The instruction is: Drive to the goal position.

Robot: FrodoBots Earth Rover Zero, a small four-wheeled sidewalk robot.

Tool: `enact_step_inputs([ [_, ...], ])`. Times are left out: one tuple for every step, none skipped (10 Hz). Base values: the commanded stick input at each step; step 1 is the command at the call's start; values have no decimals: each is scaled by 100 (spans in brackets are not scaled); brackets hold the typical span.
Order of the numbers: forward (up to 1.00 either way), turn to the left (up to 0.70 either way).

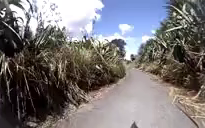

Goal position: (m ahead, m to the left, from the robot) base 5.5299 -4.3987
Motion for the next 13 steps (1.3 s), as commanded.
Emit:
enact_step_inputs([
  [50,-18],
  [50,-18],
  [50,-18],
  [50,-19],
  [50,-20],
  [50,-21],
  [50,-22],
  [50,-22],
  [50,-23],
  [50,-22],
  [50,-20],
  [50,-19],
  [50,-18],
])
